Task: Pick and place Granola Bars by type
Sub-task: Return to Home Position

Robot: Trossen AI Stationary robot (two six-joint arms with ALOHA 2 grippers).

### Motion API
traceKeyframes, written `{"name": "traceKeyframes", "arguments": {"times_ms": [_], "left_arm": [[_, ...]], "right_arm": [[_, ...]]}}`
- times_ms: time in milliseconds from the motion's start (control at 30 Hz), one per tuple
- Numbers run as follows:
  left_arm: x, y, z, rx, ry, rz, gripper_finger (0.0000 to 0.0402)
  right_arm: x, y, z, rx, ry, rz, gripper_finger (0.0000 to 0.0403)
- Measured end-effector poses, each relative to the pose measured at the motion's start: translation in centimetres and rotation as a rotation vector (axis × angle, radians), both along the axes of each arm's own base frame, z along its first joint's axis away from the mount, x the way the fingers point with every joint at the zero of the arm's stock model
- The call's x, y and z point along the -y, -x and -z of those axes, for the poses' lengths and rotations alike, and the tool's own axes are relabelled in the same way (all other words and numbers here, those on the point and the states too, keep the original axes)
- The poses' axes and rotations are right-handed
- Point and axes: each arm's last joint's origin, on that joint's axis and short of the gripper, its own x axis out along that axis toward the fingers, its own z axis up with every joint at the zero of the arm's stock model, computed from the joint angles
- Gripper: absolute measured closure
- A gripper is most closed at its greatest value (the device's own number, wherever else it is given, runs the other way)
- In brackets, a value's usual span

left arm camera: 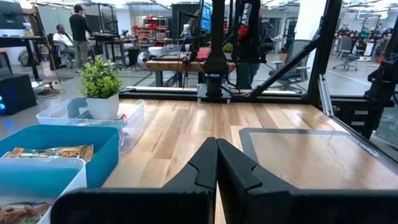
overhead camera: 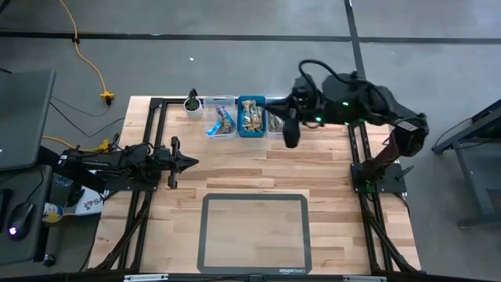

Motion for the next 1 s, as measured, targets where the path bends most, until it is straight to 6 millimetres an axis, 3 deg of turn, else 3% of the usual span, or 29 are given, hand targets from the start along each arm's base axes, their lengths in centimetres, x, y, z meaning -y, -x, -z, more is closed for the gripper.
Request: {"name": "traceKeyframes", "arguments": {"times_ms": [300,533,733,1000], "left_arm": [[0.0,0.0,0.0,0.000,0.000,0.000,0.0401],[0.0,0.0,0.0,0.000,0.000,0.000,0.0401],[0.0,0.0,0.0,0.000,0.000,0.001,0.0401],[0.0,0.0,0.0,0.000,0.000,0.000,0.0401]], "right_arm": [[-2.2,4.3,-1.4,0.002,0.057,0.075,0.0403],[-3.7,7.7,-0.6,-0.031,0.032,0.151,0.0402],[-3.9,10.4,3.0,0.085,-0.029,0.169,0.0402],[-2.6,13.6,11.4,0.393,-0.029,0.083,0.0402]]}}
